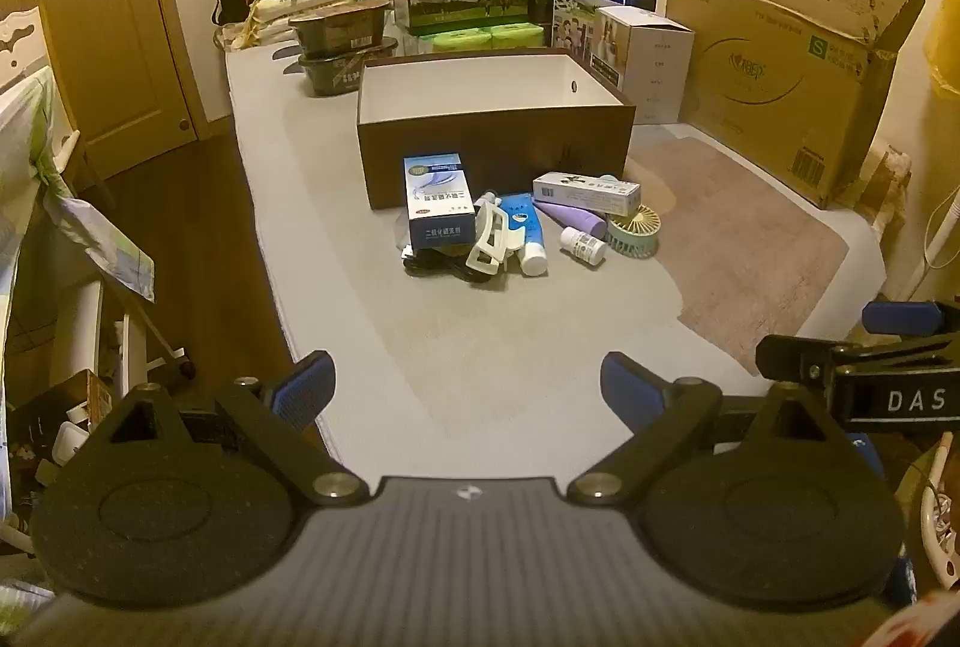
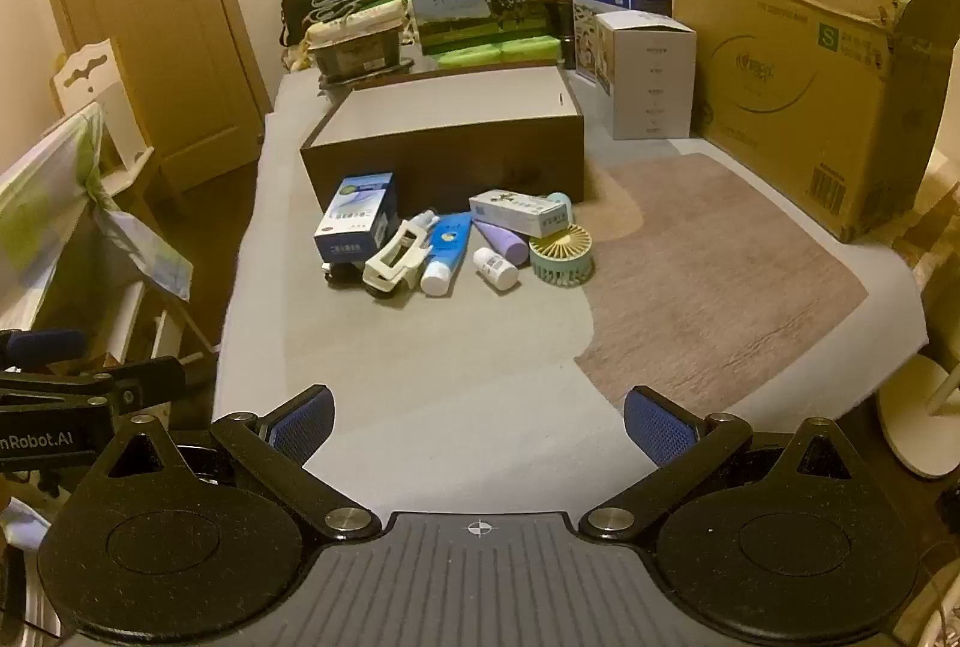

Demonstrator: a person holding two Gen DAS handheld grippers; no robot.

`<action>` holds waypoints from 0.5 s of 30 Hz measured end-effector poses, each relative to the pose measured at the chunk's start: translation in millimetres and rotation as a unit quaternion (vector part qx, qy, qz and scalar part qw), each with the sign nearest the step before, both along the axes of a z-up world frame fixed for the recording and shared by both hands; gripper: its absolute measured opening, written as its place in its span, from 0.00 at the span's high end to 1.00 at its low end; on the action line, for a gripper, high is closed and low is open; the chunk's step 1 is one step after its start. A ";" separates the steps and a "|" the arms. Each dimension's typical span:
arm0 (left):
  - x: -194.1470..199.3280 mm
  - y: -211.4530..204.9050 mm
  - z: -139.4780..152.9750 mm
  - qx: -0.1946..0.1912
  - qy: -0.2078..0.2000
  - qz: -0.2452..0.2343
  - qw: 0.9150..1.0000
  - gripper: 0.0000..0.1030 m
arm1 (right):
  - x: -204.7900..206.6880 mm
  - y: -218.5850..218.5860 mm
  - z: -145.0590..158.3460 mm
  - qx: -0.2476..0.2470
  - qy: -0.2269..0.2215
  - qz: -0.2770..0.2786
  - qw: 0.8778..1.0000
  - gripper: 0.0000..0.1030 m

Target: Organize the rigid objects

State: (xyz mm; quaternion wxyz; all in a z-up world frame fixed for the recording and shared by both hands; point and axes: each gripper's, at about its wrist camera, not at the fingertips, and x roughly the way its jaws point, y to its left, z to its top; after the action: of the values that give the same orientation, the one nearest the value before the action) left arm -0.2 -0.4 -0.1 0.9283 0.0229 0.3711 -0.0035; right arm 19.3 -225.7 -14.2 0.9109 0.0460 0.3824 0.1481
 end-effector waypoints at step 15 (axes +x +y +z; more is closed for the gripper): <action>0.2 0.2 0.1 -0.004 0.002 -0.001 1.000 0.08 | 1.8 -0.7 -1.2 -0.002 0.003 0.000 1.000 0.01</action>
State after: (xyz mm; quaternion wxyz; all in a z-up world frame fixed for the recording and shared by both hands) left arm 0.0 -0.2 -0.1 0.9278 0.0197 0.3725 -0.0065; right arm 21.1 -226.4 -15.4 0.9100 0.0448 0.3850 0.1473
